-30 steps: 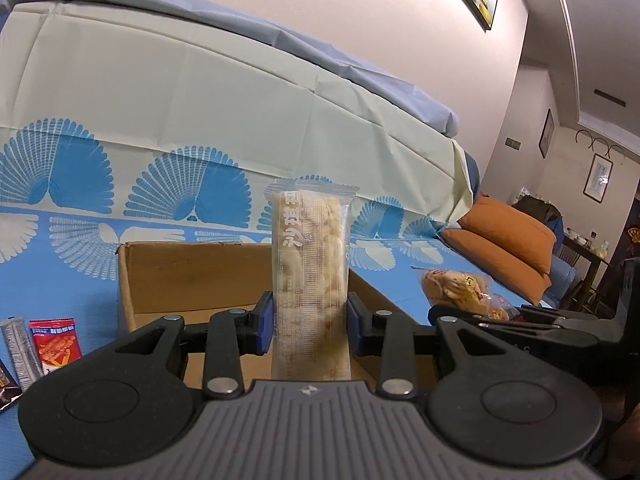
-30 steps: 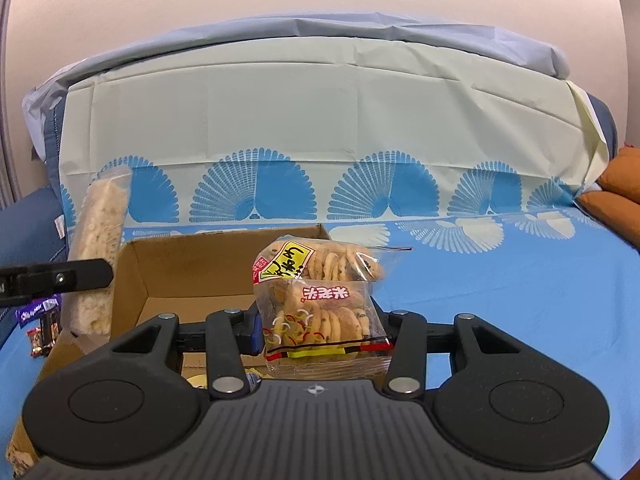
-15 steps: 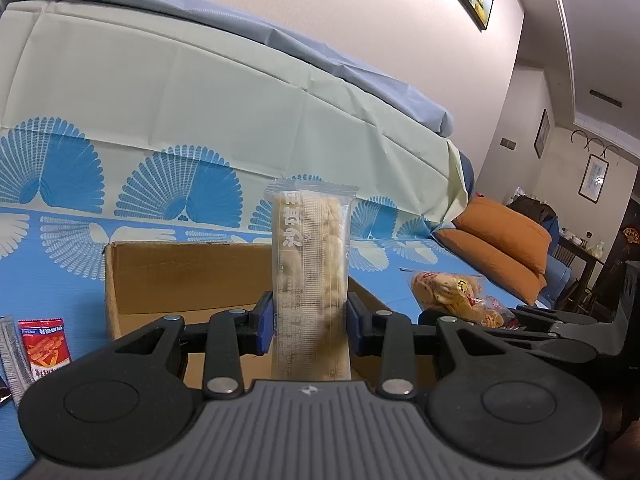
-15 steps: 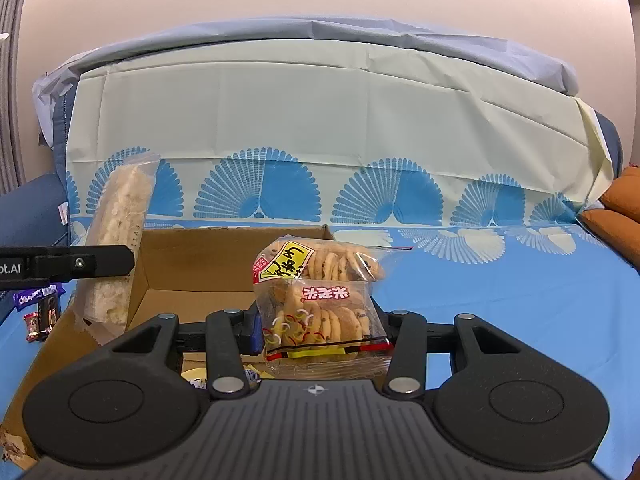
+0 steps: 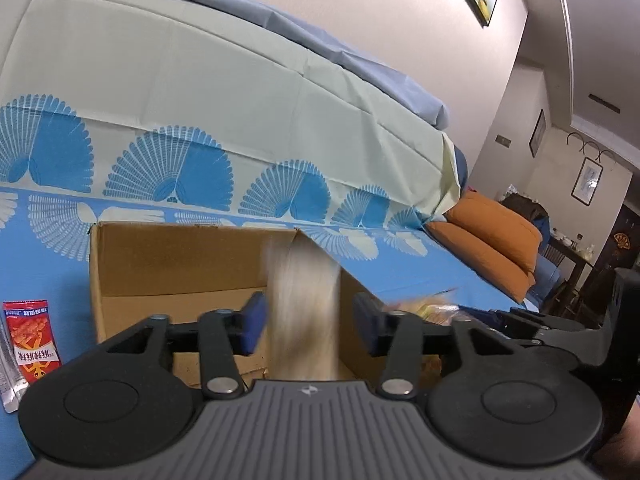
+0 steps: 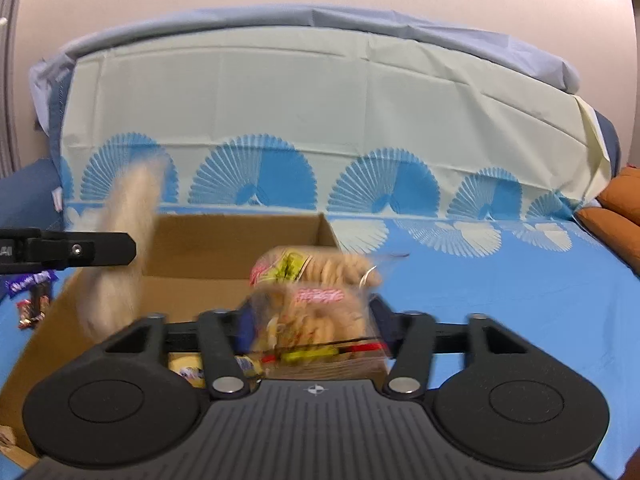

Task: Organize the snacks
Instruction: 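Open both tools to drop the snacks into the box, then move both tools back toward the remaining snacks on the sofa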

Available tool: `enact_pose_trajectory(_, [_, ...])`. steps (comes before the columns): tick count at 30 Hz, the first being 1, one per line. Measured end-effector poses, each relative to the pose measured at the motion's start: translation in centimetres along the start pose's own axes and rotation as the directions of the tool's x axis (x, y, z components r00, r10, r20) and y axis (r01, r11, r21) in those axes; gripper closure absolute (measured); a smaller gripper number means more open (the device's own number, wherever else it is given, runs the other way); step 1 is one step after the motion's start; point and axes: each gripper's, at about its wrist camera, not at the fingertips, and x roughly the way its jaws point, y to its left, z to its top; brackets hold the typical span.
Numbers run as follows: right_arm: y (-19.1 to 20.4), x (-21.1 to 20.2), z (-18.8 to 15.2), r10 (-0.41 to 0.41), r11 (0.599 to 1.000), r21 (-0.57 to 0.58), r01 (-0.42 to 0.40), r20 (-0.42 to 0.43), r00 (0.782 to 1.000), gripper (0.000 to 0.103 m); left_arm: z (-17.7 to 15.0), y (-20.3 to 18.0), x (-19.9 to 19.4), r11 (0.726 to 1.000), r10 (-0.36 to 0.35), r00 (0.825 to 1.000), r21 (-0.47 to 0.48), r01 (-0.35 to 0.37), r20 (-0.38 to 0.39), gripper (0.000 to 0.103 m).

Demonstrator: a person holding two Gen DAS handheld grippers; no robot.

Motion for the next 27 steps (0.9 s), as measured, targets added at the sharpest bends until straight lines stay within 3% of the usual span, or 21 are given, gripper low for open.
enact_pose_trajectory(10, [0.6, -0.1, 0.1, -0.006, 1.0, 0.016, 0.006, 0.013, 1.0, 0.033, 0.1, 0.8, -1.9, 0.999, 0.034, 0.997, 0.004, -0.035, 0.072, 0.044])
enact_pose_trajectory(13, [1.1, 0.0, 0.2, -0.003, 1.0, 0.028, 0.003, 0.016, 1.0, 0.033, 0.1, 1.5, -3.3, 0.999, 0.04, 0.995, 0.026, -0.043, 0.088, 0.059])
enact_pose_trajectory(15, [1.7, 0.0, 0.3, 0.0, 1.0, 0.032, -0.001, 0.021, 1.0, 0.033, 0.1, 2.1, -4.2, 0.999, 0.038, 0.997, 0.032, -0.04, 0.065, 0.078])
enact_pose_trajectory(17, [2.4, 0.0, 0.4, 0.007, 0.999, 0.032, -0.008, 0.026, 1.0, 0.037, 0.2, 2.9, -5.1, 0.998, 0.053, 0.997, 0.039, -0.055, 0.049, 0.087])
enact_pose_trajectory(22, [4.6, 0.1, 0.6, 0.055, 0.998, 0.036, -0.057, 0.033, 0.998, 0.071, 0.9, 6.1, -7.7, 0.988, 0.154, 0.988, 0.007, -0.154, 0.032, 0.092])
enact_pose_trajectory(25, [6.1, 0.1, 0.8, 0.089, 0.995, 0.038, -0.09, 0.042, 0.995, 0.075, 1.8, 9.4, -9.1, 0.968, 0.249, 0.968, -0.044, -0.248, 0.019, 0.092])
enact_pose_trajectory(27, [7.5, 0.1, 0.8, 0.109, 0.993, 0.036, -0.111, 0.038, 0.993, 0.075, 3.0, 12.1, -9.1, 0.941, 0.325, 0.946, -0.096, -0.325, -0.015, 0.092])
